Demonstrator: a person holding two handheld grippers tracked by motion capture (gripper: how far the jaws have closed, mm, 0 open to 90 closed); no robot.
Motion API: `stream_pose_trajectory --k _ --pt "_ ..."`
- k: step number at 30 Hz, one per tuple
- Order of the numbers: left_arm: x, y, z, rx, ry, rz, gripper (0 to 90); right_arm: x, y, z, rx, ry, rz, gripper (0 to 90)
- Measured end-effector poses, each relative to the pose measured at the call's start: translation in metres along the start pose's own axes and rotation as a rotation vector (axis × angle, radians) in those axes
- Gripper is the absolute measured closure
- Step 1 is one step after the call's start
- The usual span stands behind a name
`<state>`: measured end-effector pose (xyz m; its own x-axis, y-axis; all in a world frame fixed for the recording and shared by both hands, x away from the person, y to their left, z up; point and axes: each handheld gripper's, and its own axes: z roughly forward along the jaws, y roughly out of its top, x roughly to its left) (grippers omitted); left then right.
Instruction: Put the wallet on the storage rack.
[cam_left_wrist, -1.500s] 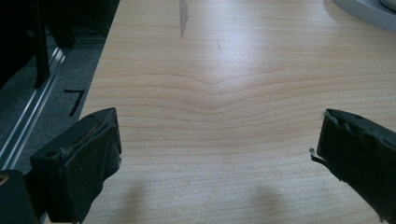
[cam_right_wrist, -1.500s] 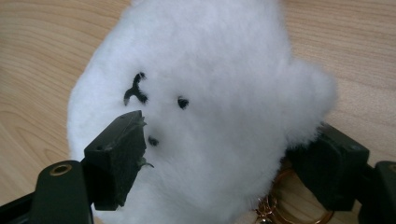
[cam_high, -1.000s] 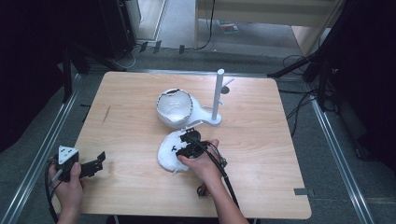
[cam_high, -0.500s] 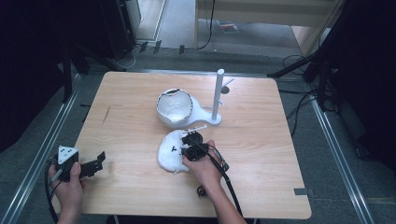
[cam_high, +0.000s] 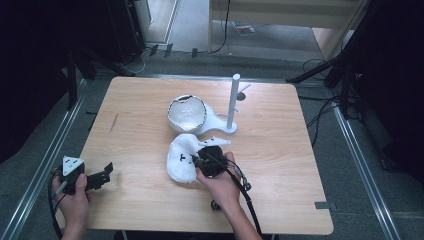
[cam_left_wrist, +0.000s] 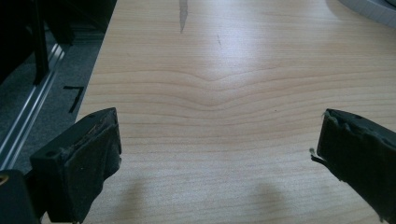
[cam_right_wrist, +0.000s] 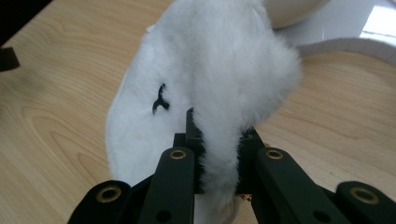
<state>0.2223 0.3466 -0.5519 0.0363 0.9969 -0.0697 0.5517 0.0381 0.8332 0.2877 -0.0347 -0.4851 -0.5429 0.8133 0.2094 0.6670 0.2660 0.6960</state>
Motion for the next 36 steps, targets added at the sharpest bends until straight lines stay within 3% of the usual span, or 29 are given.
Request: stream_pose_trajectory --k 13,36 --pt "0.000 0.000 0.000 0.004 -0.002 0.000 0.3 0.004 0.011 -0.033 -0.177 -0.019 -0.022 82.0" --pt "0.001 0.000 0.000 0.003 -0.002 -0.007 0.3 0.012 0.033 -0.053 -0.387 -0.103 -0.080 81.5"
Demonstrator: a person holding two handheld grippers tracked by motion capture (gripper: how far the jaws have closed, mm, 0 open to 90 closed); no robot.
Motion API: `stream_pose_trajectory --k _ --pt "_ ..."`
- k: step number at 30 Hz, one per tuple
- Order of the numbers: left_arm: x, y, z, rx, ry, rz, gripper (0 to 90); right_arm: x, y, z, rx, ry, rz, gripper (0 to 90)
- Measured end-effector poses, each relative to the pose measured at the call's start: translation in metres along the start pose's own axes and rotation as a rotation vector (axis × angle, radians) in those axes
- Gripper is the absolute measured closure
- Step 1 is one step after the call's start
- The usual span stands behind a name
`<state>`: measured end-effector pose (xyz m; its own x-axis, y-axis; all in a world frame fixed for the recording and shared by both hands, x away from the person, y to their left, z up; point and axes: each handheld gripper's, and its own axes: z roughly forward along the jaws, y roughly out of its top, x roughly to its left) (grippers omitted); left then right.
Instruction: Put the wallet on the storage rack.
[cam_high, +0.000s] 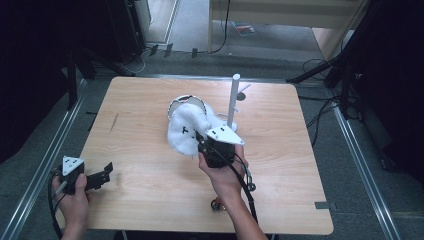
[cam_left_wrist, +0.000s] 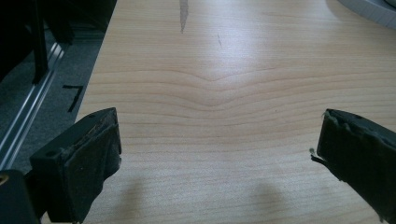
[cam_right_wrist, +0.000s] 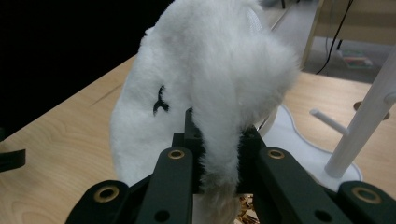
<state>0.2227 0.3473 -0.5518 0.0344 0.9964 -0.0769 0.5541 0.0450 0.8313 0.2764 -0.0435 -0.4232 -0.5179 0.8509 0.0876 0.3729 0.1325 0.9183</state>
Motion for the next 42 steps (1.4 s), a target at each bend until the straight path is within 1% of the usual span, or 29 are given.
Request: stream_pose_trajectory --k 6,9,12,15,18,23,25,27,29,30,31,32,36,42 --pt "0.000 0.000 0.000 -0.001 -0.001 -0.002 0.3 0.002 0.003 0.003 -0.069 -0.030 -0.021 81.0" --pt "0.000 0.000 0.000 -0.001 -0.001 -0.002 0.3 0.000 0.002 0.008 -0.105 -0.045 -0.038 80.7" --pt "0.000 0.000 0.000 -0.002 -0.001 -0.002 0.3 -0.002 0.001 0.014 -0.145 -0.061 -0.056 80.5" --pt "0.000 0.000 0.000 0.000 -0.001 -0.002 0.2 -0.005 0.000 0.020 -0.183 -0.062 -0.075 80.4" --pt "0.000 0.000 0.000 0.000 -0.001 -0.002 0.3 -0.008 0.000 0.025 -0.222 -0.090 -0.094 80.5" --pt "0.000 0.000 0.000 -0.001 0.000 -0.003 0.3 -0.013 0.000 0.034 -0.271 -0.113 -0.134 80.5" --pt "0.000 0.000 0.001 -0.002 -0.001 -0.006 0.3 -0.015 0.000 0.039 -0.290 -0.117 -0.142 80.5" --pt "0.000 0.000 0.001 -0.002 -0.002 -0.007 0.3 -0.017 -0.001 0.044 -0.301 -0.133 -0.154 80.5" --pt "0.000 0.000 0.001 -0.002 -0.002 -0.009 0.3 -0.019 -0.004 0.051 -0.314 -0.126 -0.174 80.5" --pt "0.000 0.000 0.001 -0.002 -0.003 -0.008 0.3 -0.021 -0.006 0.059 -0.324 -0.115 -0.200 80.5" --pt "0.000 0.000 0.001 -0.003 -0.002 -0.009 0.3 -0.021 -0.006 0.059 -0.324 -0.115 -0.200 80.5" --pt "0.000 0.000 0.001 -0.002 -0.001 -0.007 0.3 -0.022 -0.008 0.062 -0.328 -0.104 -0.203 80.5" --pt "0.000 0.000 0.001 -0.003 -0.003 -0.010 0.3 -0.024 -0.011 0.076 -0.336 -0.101 -0.217 80.5" --pt "0.001 0.000 0.001 -0.001 -0.004 -0.008 0.3 -0.026 -0.014 0.092 -0.334 -0.111 -0.219 80.6"
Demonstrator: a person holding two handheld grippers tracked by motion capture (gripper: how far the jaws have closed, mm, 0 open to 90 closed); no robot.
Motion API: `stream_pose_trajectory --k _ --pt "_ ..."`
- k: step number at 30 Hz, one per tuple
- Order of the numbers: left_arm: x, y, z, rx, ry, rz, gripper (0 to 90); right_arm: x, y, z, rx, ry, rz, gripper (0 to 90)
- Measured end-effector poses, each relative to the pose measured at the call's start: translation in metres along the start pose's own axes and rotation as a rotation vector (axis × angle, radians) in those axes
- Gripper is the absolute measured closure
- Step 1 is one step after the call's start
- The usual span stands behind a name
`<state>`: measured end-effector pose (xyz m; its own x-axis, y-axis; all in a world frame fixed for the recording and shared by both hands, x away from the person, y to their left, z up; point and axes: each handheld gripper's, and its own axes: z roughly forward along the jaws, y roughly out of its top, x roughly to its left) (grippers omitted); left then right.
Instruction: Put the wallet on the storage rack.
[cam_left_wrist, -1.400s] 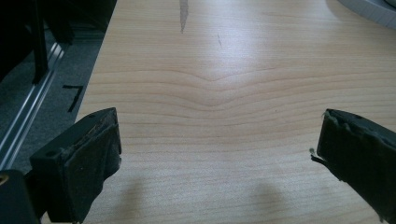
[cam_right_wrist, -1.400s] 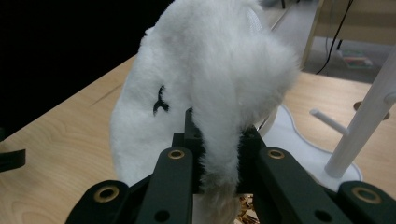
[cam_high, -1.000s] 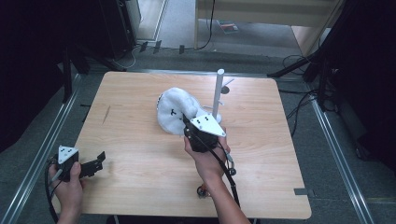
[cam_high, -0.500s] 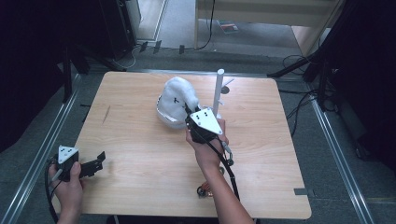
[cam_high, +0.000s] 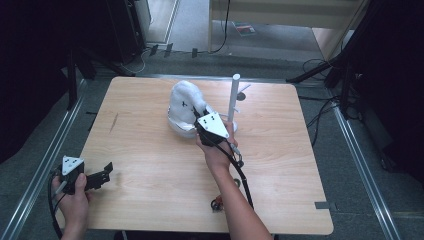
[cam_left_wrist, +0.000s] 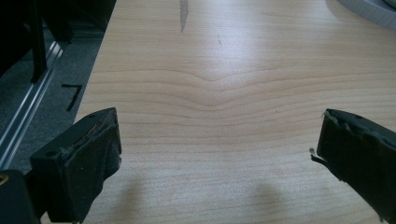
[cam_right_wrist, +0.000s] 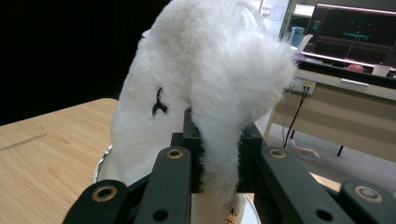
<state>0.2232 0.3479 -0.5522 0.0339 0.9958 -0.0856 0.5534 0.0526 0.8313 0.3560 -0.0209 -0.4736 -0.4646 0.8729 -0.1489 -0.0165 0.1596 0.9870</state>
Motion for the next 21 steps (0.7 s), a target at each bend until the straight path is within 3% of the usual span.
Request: stream_pose_trajectory --k 6,10,13,17,21 --pt "0.000 0.000 0.000 0.001 -0.001 -0.002 0.3 0.005 -0.010 0.011 0.004 0.005 -0.063 80.7" --pt "0.000 0.000 0.000 0.001 0.000 -0.003 0.3 0.007 -0.020 0.018 0.022 -0.016 -0.106 80.7" --pt "0.000 0.000 0.000 0.001 0.000 -0.004 0.3 0.005 -0.026 0.023 0.026 -0.019 -0.117 80.7" --pt "0.000 0.000 0.000 0.002 0.001 -0.003 0.3 0.002 -0.028 0.028 0.028 -0.024 -0.098 80.5" --pt "0.000 0.000 0.000 0.002 0.002 0.001 0.3 0.003 -0.029 0.031 0.039 -0.031 -0.121 80.1"
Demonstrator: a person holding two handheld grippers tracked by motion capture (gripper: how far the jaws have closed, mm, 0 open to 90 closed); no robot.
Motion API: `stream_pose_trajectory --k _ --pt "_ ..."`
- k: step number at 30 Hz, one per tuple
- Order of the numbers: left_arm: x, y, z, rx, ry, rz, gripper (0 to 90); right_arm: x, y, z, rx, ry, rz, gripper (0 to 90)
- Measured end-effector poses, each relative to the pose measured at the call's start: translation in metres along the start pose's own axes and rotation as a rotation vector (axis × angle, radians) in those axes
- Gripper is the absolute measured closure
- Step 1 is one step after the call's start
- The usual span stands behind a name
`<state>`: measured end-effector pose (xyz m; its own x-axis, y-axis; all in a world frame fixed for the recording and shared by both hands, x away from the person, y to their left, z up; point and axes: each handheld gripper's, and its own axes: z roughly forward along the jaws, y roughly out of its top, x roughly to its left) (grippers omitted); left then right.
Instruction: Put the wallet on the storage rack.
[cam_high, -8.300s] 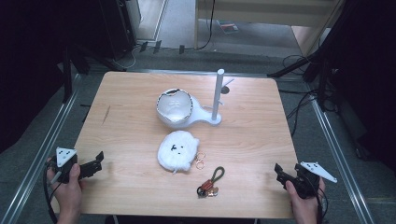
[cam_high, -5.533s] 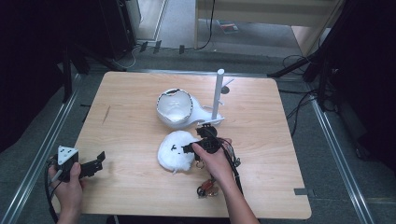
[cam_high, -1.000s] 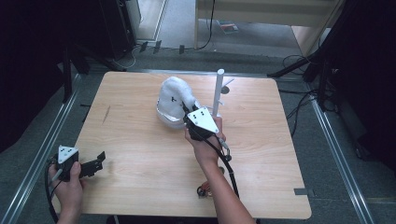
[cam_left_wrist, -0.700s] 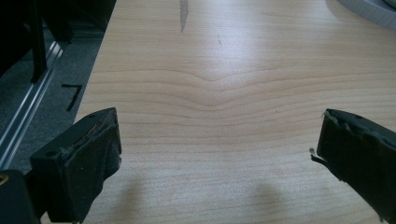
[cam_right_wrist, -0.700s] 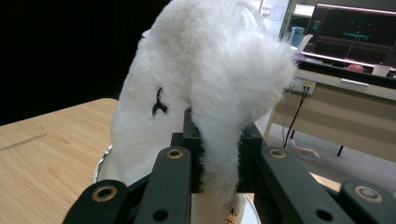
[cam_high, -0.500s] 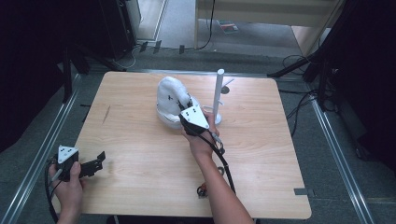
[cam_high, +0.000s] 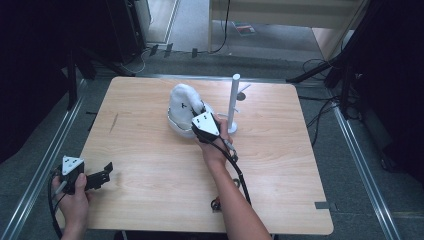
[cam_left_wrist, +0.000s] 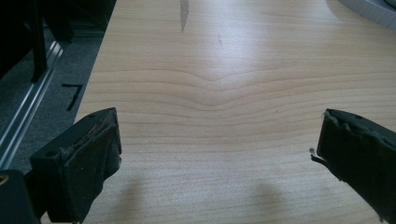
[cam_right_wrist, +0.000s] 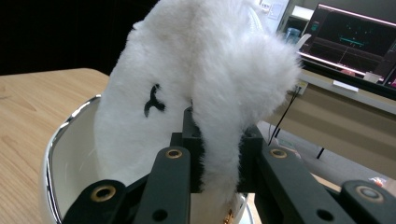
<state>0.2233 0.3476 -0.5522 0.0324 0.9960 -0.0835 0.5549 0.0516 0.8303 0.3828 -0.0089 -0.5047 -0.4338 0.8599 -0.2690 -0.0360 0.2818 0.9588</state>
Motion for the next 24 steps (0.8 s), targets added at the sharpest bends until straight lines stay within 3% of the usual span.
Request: stream_pose_trajectory --k 8,12,14,17,21,24 --pt "0.000 0.000 0.000 0.002 0.000 0.002 0.3 0.001 -0.007 0.004 0.047 0.012 -0.041 79.3" --pt "0.000 0.000 0.000 0.003 0.001 0.004 0.3 0.002 -0.017 0.009 0.145 0.041 -0.046 78.1" --pt "0.000 0.000 0.000 0.002 -0.001 0.001 0.3 0.002 -0.019 0.009 0.150 0.046 -0.044 69.7" --pt "0.000 0.000 0.000 0.003 0.000 0.001 0.3 0.001 -0.013 0.009 0.149 0.055 0.029 46.3" --pt "0.000 0.000 0.000 0.002 0.000 -0.001 0.3 0.000 -0.006 0.005 0.132 0.061 0.052 37.6" --pt "0.000 0.000 0.000 0.002 0.001 0.000 0.3 -0.003 0.001 0.000 0.111 0.051 0.084 37.2"
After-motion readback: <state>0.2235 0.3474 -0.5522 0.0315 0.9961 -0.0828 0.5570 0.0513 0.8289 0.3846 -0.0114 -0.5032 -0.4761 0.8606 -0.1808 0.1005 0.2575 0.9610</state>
